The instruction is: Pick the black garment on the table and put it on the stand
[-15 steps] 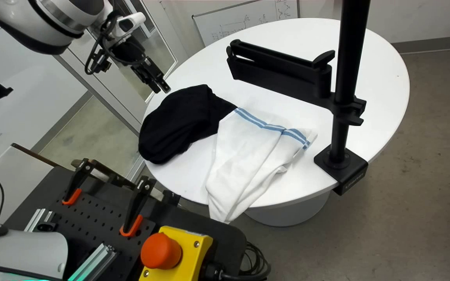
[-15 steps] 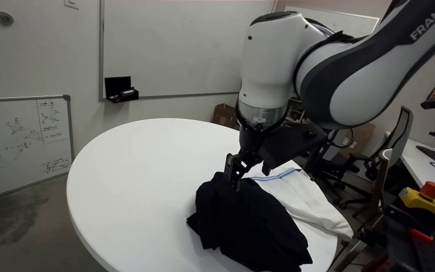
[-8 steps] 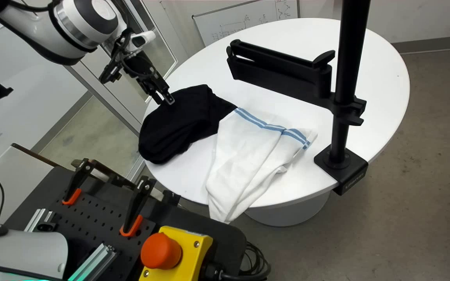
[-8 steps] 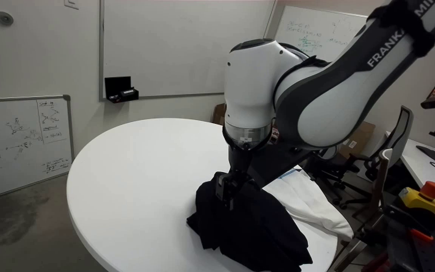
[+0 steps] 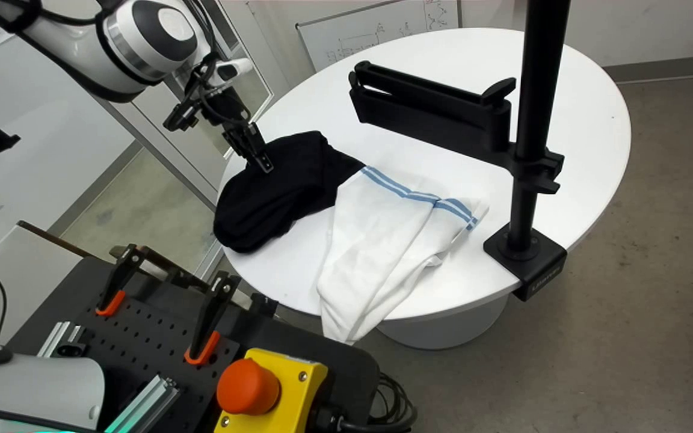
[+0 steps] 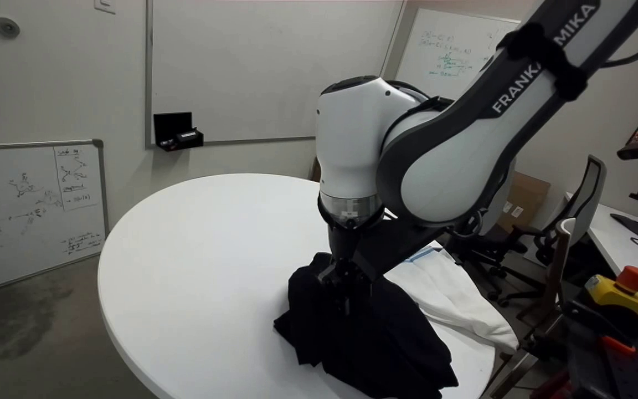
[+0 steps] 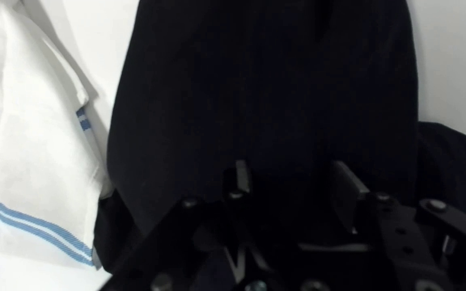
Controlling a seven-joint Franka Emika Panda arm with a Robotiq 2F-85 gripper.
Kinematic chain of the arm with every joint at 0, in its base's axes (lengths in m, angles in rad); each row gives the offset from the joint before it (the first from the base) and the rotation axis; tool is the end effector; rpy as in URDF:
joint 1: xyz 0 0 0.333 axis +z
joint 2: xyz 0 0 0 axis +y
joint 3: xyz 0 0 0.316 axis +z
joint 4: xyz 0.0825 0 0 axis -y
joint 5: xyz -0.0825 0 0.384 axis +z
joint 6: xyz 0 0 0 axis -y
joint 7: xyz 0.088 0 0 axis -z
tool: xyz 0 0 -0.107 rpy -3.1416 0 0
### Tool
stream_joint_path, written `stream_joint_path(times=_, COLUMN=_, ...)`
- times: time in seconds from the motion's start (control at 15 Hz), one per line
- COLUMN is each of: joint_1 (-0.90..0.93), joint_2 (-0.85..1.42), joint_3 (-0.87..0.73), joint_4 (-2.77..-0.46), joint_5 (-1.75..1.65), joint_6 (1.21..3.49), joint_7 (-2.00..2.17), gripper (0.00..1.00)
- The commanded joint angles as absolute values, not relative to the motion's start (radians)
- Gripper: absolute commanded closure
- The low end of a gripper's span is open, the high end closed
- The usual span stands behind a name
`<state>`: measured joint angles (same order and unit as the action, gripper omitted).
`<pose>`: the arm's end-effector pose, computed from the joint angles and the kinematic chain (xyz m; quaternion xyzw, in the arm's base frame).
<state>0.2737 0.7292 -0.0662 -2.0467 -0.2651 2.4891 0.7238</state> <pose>0.5296 0.1097 0.0578 0.9768 -0.1333 -0.0885 0.1422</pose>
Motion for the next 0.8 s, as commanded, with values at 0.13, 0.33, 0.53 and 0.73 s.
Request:
stream_joint_path(times=0.13, joint_1=0.282, joint_2=0.755, joint_3=-0.078, joint_4=-2.002, joint_5=-0.225, joint_6=2.458, joint_7=0.688, gripper=0.94)
stream_joint_path(times=0.33, joint_1=0.278, joint_2=0.742, joint_3=-0.078, joint_4=-2.011, joint_5=-0.218, joint_6=2.464, joint_7=0.687, gripper=1.00)
stream_joint_path(times=0.53, joint_1=0.268, joint_2=0.681, joint_3=-0.077, joint_4=-2.062, joint_5=-0.199, joint_6=2.481, joint_7=0.690, gripper=0.99)
stream_joint_path(times=0.73, joint_1=0.252, joint_2=0.581, joint_3=-0.080, joint_4=-2.140, joint_5=-0.181, joint_6=2.508, joint_7=0.688, gripper=0.99)
